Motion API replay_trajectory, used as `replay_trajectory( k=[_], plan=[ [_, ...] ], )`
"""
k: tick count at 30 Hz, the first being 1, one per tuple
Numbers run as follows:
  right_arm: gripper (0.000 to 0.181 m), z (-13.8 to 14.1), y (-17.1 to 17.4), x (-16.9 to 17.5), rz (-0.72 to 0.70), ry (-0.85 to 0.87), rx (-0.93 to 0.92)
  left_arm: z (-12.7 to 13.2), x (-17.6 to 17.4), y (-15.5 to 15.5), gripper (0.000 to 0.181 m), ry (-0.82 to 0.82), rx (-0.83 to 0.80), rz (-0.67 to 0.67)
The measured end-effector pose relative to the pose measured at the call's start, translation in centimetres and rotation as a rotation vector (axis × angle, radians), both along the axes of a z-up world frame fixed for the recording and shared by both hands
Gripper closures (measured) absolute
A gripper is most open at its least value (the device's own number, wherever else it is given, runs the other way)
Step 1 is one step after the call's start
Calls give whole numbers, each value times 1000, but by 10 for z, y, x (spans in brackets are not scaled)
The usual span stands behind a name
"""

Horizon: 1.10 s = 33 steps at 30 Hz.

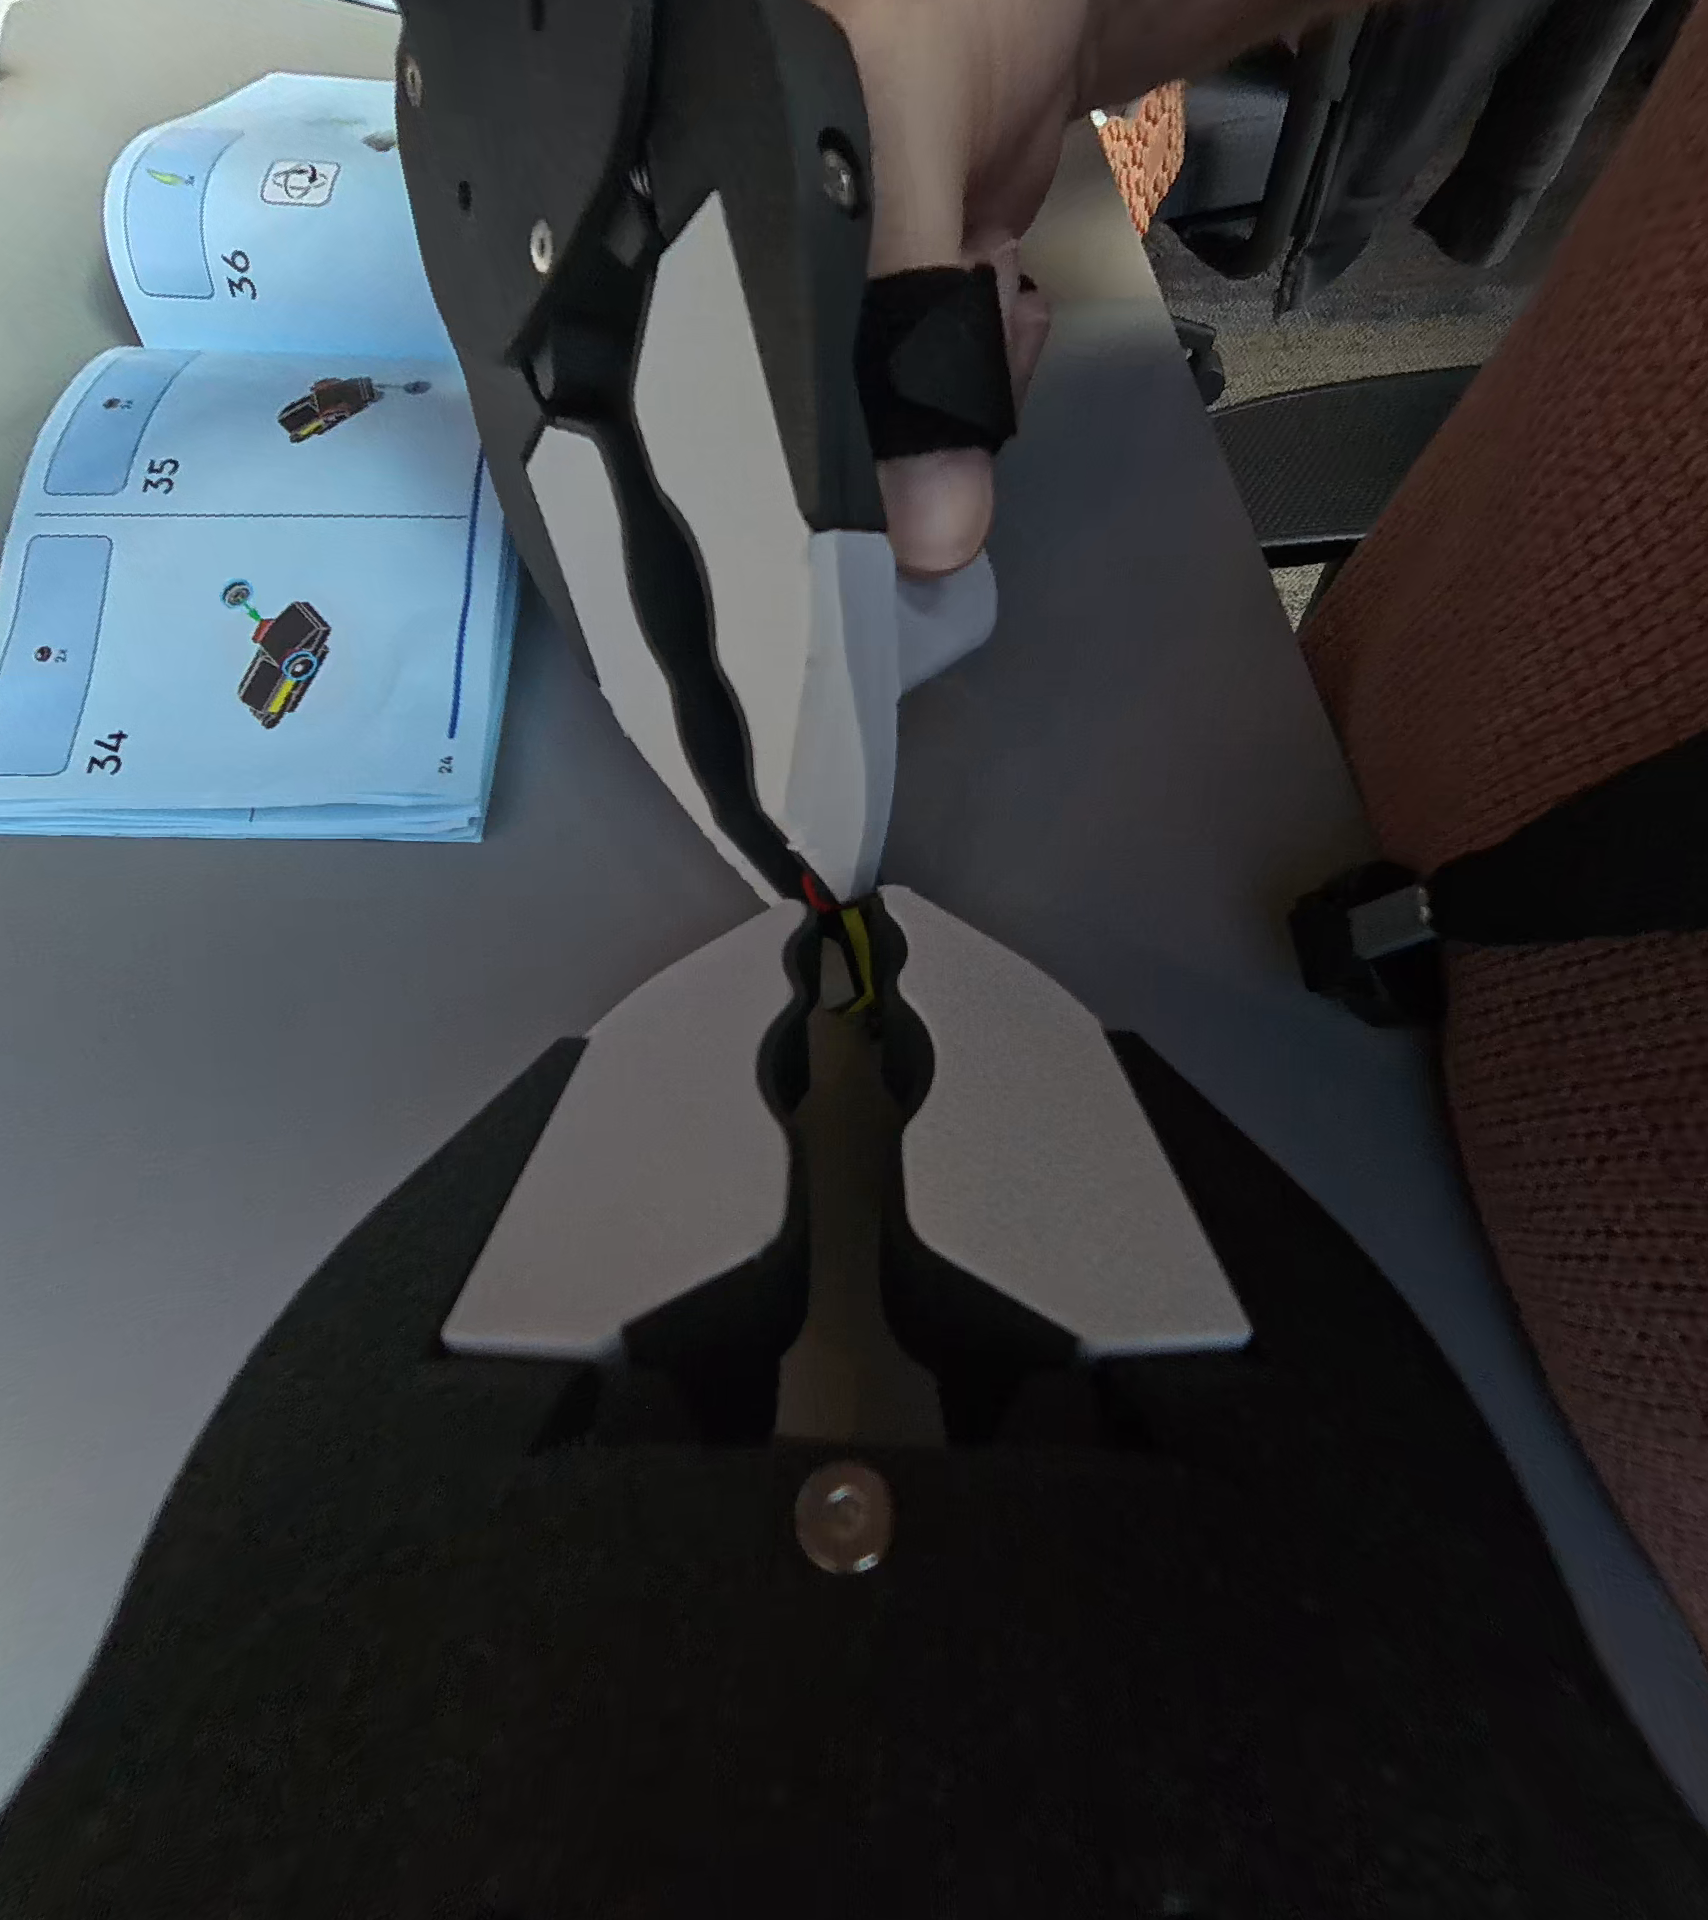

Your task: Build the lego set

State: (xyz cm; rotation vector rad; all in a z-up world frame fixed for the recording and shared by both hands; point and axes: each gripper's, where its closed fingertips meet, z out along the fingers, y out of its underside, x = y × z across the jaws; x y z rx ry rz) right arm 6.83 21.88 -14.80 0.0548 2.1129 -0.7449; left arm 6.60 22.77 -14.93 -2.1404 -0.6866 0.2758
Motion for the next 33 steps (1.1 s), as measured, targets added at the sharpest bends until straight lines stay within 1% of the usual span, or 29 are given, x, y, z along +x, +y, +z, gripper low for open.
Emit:
replay_trajectory(
  k=[1,5,11,15,16,18,23,25,26,30,33],
  plan=[
    [171,0,0,0,-1,-12,7,0,0,0,172,-1,3,3],
    [172,0,-1,0,-10,-72,32,0,0,-1,172,6,7,5],
    [173,0,-1,0,-17,-98,50,0,0,-1,173,10,11,0],
    [173,2,1,-3,-21,-59,4,0,-1,1,173,20,13,4],
    [169,4,1,-7,-36,-36,-15,0,-1,1,173,24,10,3],
    [168,16,4,-11,-50,-54,-72,0,-1,1,173,29,7,3],
    [164,19,22,-23,-118,93,-105,0,0,2,173,53,-19,9],
    [161,13,26,-26,-152,205,-109,0,1,3,174,99,-63,7],
    [162,12,28,-23,-156,235,-118,0,2,4,174,134,-92,1],
    [160,-3,35,-7,-92,388,-111,1,10,13,174,191,-163,-27],
    [159,1,36,1,-81,387,-162,9,13,17,174,196,-138,0]
  ],
)
